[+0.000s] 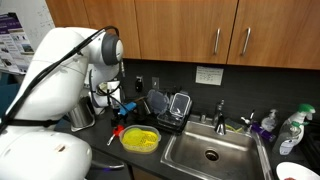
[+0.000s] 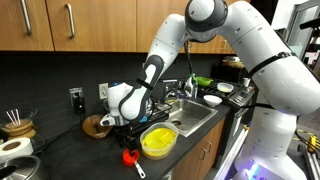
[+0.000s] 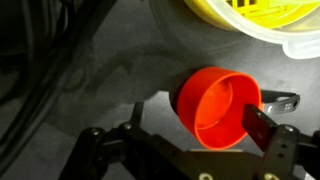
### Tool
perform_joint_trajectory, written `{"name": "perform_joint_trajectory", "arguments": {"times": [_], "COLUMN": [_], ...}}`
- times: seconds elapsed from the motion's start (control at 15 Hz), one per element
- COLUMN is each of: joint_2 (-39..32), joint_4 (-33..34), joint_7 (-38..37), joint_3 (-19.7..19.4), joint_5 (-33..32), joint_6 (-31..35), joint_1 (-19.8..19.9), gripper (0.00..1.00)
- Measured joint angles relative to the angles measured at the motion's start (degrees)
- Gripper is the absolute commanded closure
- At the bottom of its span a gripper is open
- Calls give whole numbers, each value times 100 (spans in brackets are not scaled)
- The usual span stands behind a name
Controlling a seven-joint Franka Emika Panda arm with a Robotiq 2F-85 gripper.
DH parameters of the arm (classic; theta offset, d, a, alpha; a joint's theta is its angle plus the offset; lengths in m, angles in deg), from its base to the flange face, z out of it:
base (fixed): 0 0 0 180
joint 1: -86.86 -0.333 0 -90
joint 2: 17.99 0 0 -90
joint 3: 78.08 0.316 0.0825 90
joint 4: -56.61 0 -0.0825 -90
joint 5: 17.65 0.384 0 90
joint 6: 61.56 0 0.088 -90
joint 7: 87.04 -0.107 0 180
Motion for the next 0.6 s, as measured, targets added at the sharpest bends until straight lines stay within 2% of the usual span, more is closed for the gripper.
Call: {"name": "perform_joint_trajectory", "arguments": {"times": [0.07, 0.13, 0.2, 0.33, 0.6], "joint_2": [-5, -12, -23, -40, -50], "joint_4": [10, 24, 42, 72, 103], "joint_7": [12, 30, 55, 85, 125], "joint_3": [0, -1, -1, -1, -1], "joint_5": [0, 0, 0, 0, 0], "joint_6": [0, 0, 0, 0, 0], "joint_1": [0, 0, 0, -2, -6], "gripper": [0, 25, 27, 39, 72]}}
